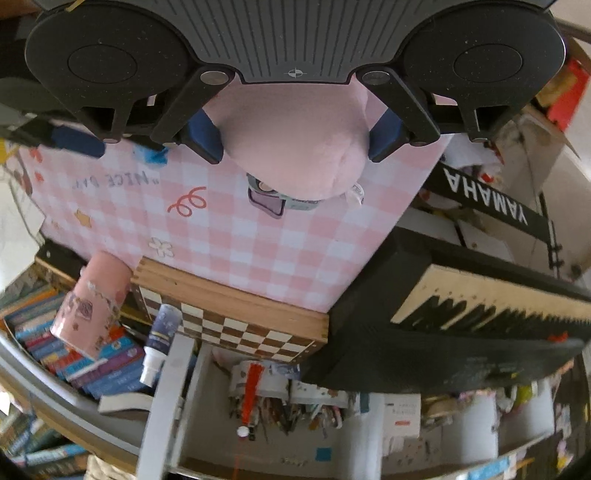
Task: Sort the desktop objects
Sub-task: 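Grasp the pink plush pig with the left tool while the right tool grasps the blue bag, then carry the plush pig and blue bag with both tools over the yellow box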
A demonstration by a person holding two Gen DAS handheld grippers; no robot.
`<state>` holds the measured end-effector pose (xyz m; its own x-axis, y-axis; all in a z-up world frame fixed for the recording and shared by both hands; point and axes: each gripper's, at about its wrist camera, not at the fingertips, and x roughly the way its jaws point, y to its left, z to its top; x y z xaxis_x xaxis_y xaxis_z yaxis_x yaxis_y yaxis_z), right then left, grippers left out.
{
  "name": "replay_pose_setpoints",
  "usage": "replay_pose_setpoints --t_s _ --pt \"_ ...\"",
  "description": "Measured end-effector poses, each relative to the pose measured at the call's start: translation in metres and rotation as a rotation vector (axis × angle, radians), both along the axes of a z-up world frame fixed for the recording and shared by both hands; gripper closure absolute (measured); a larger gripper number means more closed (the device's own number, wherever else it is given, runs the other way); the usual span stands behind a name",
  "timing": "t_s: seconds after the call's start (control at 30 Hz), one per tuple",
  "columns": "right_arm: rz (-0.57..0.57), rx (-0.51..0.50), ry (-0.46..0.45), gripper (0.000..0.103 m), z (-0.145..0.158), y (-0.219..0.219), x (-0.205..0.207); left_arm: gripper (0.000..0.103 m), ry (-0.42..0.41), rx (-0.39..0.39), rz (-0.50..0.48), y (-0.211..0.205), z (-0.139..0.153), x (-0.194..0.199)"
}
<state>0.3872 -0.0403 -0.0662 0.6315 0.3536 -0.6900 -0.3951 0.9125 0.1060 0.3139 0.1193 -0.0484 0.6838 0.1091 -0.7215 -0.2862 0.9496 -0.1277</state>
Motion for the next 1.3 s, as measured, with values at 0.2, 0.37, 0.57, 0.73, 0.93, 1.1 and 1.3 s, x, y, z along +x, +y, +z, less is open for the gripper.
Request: replay_pose_setpoints --t_s 0.2,0.37,0.57,0.73,0.93,1.1,1.3 --pt "0.02 0.003 0.034 0.039 -0.012 0.007 0.014 0.012 -0.003 -0.089 0.013 0.008 -0.009 0.003" --pt "0.043 -0.018 0.031 0.061 -0.019 0.011 0.015 0.011 0.013 -0.102 0.016 0.008 -0.016 0.009" --pt "0.057 -0.017 0.012 0.074 -0.02 0.008 0.017 0.012 0.018 -0.086 0.025 0.005 -0.02 0.011" --pt "0.047 -0.012 -0.003 0.074 -0.012 0.001 0.011 0.023 0.019 -0.091 0.03 0.005 -0.014 0.001" --pt "0.033 0.009 -0.032 0.074 0.005 -0.012 -0.007 0.025 -0.02 -0.132 0.018 0.002 0.001 -0.032" --pt "0.014 0.028 -0.045 0.075 0.02 -0.025 -0.03 0.025 -0.07 -0.151 -0.012 -0.003 0.017 -0.06" --pt "-0.006 0.042 -0.049 0.075 0.037 -0.043 -0.067 0.025 -0.129 -0.136 -0.062 -0.01 0.038 -0.093"
